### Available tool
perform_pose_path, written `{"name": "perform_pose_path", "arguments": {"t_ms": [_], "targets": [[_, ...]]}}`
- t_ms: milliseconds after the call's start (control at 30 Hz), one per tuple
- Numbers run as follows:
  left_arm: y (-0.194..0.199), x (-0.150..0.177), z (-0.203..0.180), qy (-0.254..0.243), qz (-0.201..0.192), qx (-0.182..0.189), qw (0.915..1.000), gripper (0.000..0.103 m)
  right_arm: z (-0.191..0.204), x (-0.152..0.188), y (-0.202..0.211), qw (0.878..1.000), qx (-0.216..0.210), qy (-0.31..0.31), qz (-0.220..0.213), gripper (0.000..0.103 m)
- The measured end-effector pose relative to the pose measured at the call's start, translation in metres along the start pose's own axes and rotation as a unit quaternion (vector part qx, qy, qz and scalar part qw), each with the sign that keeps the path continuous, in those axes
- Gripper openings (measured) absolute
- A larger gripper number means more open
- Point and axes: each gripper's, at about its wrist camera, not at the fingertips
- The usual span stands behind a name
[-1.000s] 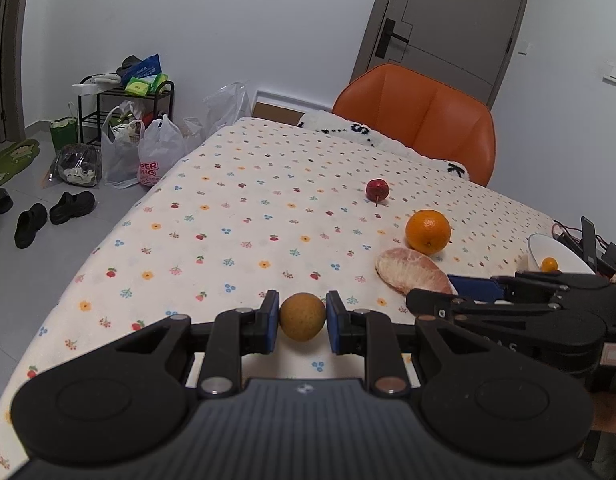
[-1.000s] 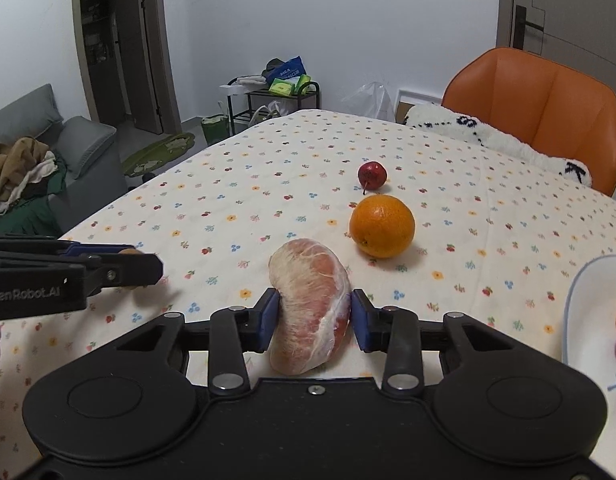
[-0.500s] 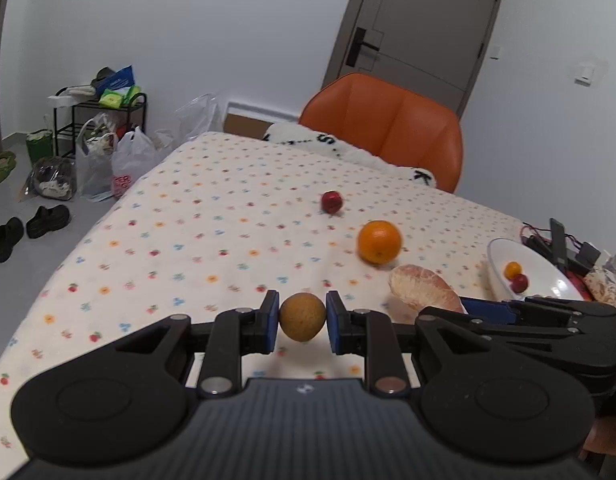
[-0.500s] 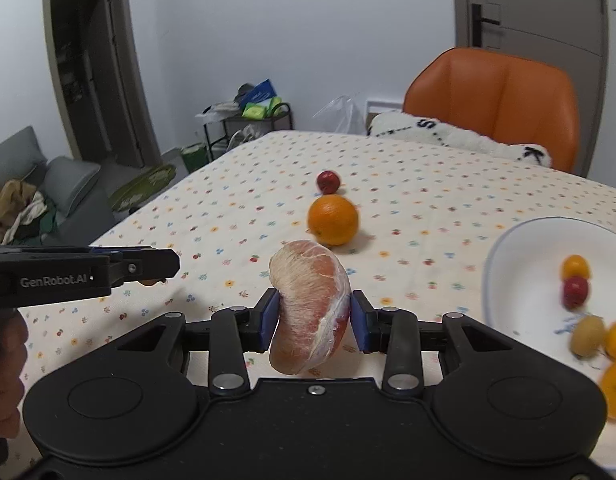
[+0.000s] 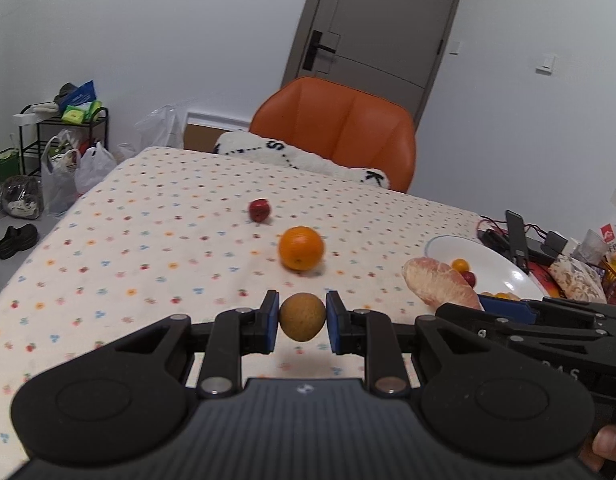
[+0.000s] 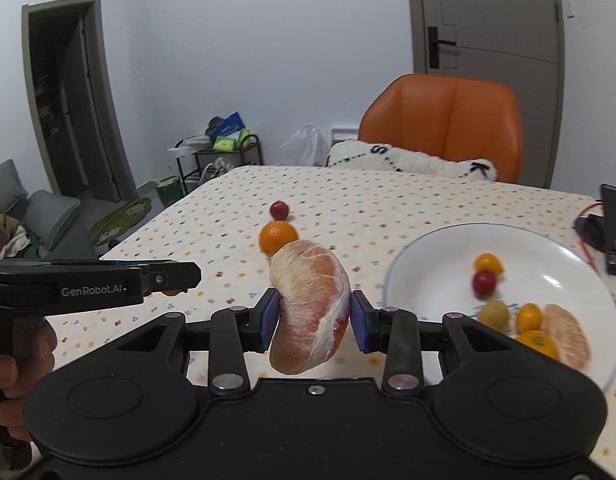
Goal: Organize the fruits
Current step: 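Carry the kiwi and pomelo segment to the plate and open both tools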
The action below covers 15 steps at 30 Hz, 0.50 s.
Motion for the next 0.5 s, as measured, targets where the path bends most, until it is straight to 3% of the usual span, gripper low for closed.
{"name": "perform_pose_path", "arguments": {"t_ms": [500], "targets": [[-0.02, 0.004, -0.061, -0.038, 0.012, 0.033, 0.9987, 0.023, -0.05, 0.02, 0.038, 0.997, 0.054, -0.053, -0.029, 0.036]]}}
Point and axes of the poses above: each gripper's, at about its wrist camera, not at the fingertips, and y roughly against the way its jaws point, z to its left, x to its underside, and after that the axes turned 11 degrees about y, right-handed
